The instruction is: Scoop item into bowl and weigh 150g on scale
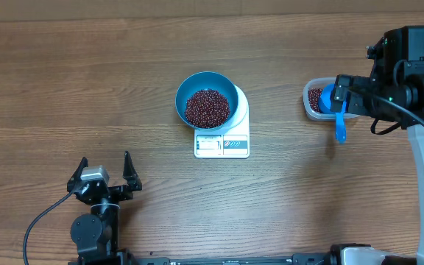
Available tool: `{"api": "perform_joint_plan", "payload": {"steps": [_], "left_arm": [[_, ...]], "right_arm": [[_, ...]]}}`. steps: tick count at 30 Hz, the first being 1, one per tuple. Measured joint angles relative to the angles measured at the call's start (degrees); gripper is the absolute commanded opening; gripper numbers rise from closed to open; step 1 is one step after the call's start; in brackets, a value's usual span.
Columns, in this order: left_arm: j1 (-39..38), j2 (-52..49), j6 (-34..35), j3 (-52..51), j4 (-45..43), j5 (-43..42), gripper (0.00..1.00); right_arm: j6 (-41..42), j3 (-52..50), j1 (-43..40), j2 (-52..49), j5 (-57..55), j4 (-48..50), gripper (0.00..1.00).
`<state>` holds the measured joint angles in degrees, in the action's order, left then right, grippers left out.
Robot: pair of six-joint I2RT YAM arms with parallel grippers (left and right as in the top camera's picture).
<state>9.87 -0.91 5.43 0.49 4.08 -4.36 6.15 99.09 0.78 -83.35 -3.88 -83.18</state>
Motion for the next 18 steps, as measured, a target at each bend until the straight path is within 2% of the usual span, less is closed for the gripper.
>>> {"api": "perform_joint_plan", "payload": {"steps": [18], "left_arm": [[0.0,0.0,0.0,0.0,0.0,0.0,0.99]], "right_arm": [[0.0,0.0,0.0,0.0,-2.4,0.0,1.0]]}}
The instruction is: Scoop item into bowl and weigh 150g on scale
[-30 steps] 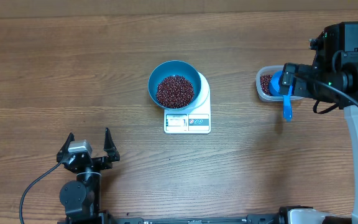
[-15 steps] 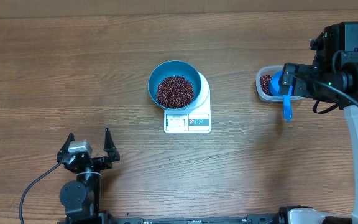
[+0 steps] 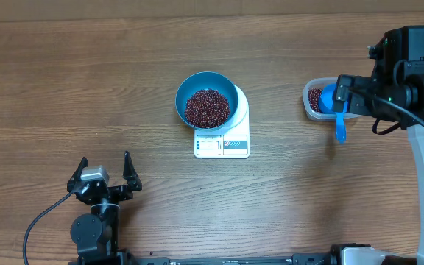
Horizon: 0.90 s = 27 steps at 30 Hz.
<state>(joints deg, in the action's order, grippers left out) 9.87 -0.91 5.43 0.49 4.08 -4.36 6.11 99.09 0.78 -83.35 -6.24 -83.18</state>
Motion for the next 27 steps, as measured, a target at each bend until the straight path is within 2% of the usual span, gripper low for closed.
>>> {"api": "perform_joint_plan", "payload": {"steps": [13,19,24,27], "left_arm": [[0.0,0.0,0.0,0.0,0.0,0.0,1.0],[0.0,0.0,0.0,0.0,0.0,0.0,1.0],[0.0,0.0,0.0,0.0,0.0,0.1,1.0],[0.0,0.1,0.0,0.0,0.1,0.2,1.0]], "right_arm": [[-0.1,0.0,0.0,3.7,-1.6,1.0,1.0],[-0.1,-5.9,0.0,9.6,2.2,25.4,1.0],[-0.1,-18.9,0.0,17.7,6.1,45.7,1.0],[-0.1,-32.5,0.0,24.6,8.5,58.8,1.0]]}}
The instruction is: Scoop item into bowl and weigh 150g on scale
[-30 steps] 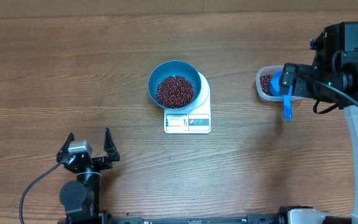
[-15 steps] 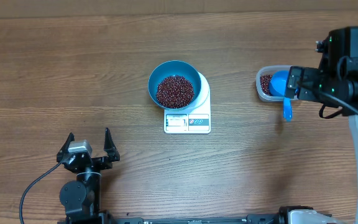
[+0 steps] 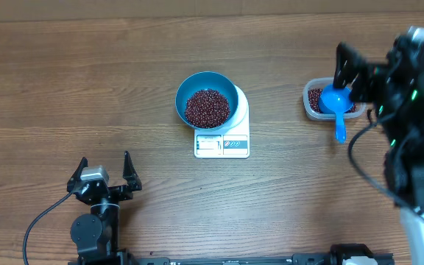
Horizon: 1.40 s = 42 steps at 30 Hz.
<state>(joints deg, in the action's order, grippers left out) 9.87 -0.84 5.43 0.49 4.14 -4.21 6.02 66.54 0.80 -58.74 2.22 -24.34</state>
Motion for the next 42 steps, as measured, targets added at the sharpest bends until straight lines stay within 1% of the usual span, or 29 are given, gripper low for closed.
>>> {"api": "perform_joint_plan", "payload": {"steps": [6,11,14,17,23,31,35,42], "left_arm": [[0.0,0.0,0.0,0.0,-0.1,0.0,1.0],[0.0,0.0,0.0,0.0,-0.1,0.0,0.99],[0.0,0.0,0.0,0.0,0.0,0.0,0.99],[0.0,0.0,0.0,0.0,0.0,0.0,1.0],[0.0,0.0,0.0,0.0,0.0,0.0,1.0],[0.0,0.0,0.0,0.0,0.0,0.0,1.0],[0.0,0.0,0.0,0.0,0.0,0.0,1.0],[0.0,0.0,0.0,0.0,0.0,0.0,1.0]], "right_arm": [[0.0,-25.2,0.0,10.8,4.2,21.3,1.0],[0.0,-41.6,0.0,18.1,5.8,35.9,1.0],[0.1,-50.2,0.0,22.4,6.3,42.7,1.0],[0.2,-56.3,0.0,26.2,6.5,45.4,1.0],[0.2,-62.3,0.0,32.1,6.5,44.1,1.0],[0.1,-65.0,0.0,39.5,6.5,34.9,1.0],[0.1,-65.5,0.0,41.2,6.6,30.6,1.0],[0.0,-65.5,0.0,41.9,6.3,25.9,1.0]]}}
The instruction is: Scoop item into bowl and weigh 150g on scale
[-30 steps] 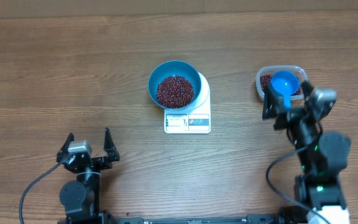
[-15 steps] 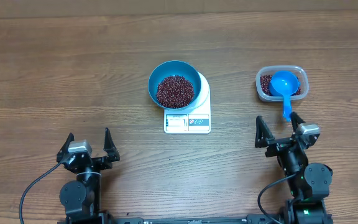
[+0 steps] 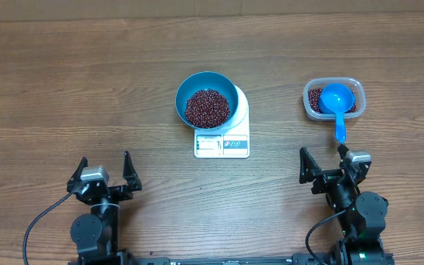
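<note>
A blue bowl (image 3: 206, 99) holding red beans (image 3: 207, 108) stands on the white scale (image 3: 221, 140) at the table's middle. To the right, a clear container (image 3: 333, 99) of beans has the blue scoop (image 3: 336, 103) resting in it, handle pointing toward the front. My right gripper (image 3: 324, 166) sits open near the front edge, below the scoop's handle and holding nothing. At the front left, my left gripper (image 3: 104, 170) is open and empty too.
The wooden table (image 3: 87, 81) carries only the scale, bowl and container. Both arm bases (image 3: 94, 232) stand at the front edge.
The right arm has left the container and now rests at the front right edge with its gripper open. The scoop stays in the container. The left arm is unchanged.
The right gripper was at the container with the scoop under it for the first two moments. Then it stood raised beside the container, off the scoop. Now it is parked at the front edge, the scoop left lying in the container.
</note>
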Available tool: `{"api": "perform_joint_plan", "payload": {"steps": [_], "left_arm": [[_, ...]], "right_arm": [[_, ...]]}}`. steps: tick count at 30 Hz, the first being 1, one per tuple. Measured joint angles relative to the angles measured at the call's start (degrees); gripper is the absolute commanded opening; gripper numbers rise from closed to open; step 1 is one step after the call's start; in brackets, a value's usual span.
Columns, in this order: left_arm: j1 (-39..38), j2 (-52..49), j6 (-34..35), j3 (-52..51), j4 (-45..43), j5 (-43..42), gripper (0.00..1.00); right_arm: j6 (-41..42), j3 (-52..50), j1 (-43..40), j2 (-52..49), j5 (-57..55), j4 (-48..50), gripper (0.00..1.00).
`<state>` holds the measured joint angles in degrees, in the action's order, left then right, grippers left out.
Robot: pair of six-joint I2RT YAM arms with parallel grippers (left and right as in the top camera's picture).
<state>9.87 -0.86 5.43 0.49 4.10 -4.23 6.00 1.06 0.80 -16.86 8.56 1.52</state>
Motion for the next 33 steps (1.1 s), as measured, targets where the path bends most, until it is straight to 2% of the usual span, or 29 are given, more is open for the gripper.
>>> {"api": "perform_joint_plan", "payload": {"steps": [6,9,19,33], "left_arm": [[0.0,0.0,0.0,0.0,0.0,0.0,0.99],[0.0,0.0,0.0,0.0,0.0,0.0,1.0],[0.0,0.0,0.0,0.0,0.0,0.0,1.0],[0.0,0.0,0.0,0.0,0.0,0.0,1.0]], "right_arm": [[0.0,0.0,0.0,0.4,-0.2,-3.2,1.0],[-0.2,0.0,0.0,3.6,-0.7,-6.3,1.0],[-4.5,0.0,0.0,15.4,-1.6,-6.1,1.0],[-5.8,0.0,0.0,16.1,-2.2,-6.1,1.0]]}}
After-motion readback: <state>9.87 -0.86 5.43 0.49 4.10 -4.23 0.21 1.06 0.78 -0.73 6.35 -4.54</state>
